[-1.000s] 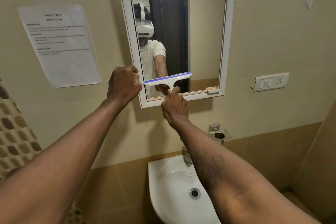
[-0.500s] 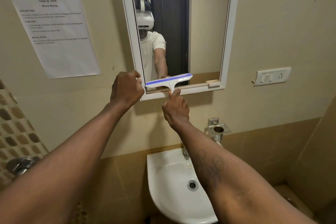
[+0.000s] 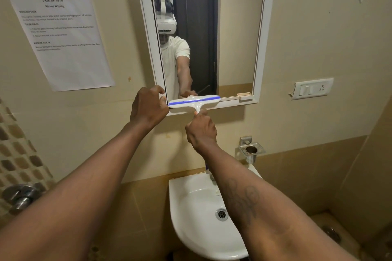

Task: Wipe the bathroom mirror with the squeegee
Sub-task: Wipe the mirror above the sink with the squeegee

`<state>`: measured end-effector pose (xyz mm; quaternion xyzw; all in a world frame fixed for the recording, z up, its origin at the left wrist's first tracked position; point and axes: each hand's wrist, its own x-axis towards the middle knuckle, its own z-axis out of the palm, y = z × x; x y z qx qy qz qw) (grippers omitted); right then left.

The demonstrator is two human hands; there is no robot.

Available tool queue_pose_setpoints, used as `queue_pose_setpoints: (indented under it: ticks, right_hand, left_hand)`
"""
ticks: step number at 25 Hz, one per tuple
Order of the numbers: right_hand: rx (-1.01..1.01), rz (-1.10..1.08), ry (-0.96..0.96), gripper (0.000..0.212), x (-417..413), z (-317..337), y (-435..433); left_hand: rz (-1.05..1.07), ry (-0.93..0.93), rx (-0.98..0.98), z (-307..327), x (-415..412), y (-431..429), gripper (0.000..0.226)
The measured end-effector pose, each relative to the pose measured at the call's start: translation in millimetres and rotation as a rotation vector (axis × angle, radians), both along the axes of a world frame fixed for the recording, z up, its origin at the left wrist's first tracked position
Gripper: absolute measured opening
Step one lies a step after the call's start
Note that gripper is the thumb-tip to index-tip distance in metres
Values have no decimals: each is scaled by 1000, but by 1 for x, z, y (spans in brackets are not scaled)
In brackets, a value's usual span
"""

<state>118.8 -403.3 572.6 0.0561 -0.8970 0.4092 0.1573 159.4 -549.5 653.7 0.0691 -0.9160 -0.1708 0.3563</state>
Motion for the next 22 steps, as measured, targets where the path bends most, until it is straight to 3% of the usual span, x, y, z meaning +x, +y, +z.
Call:
queue_pose_setpoints:
  ticks: [4, 8, 11, 15, 22]
  right_hand:
    - [-4, 22, 16, 22, 0, 24, 10]
    - [-66, -30, 216, 40, -2, 64, 20]
    - [-111, -74, 352, 41, -19, 112, 23]
    - [10, -56, 585, 37, -41, 179, 25]
    - [-273, -50, 630, 36, -76, 257, 24]
  left_hand:
    - [-27, 29, -10, 11, 2, 7, 24]
    - [6, 218, -60, 45, 2, 12, 22]
    - [40, 322, -75, 79, 1, 10, 22]
    - [22, 397, -119, 119, -1, 12, 24]
    - [-17, 521, -184, 169, -8, 18, 25]
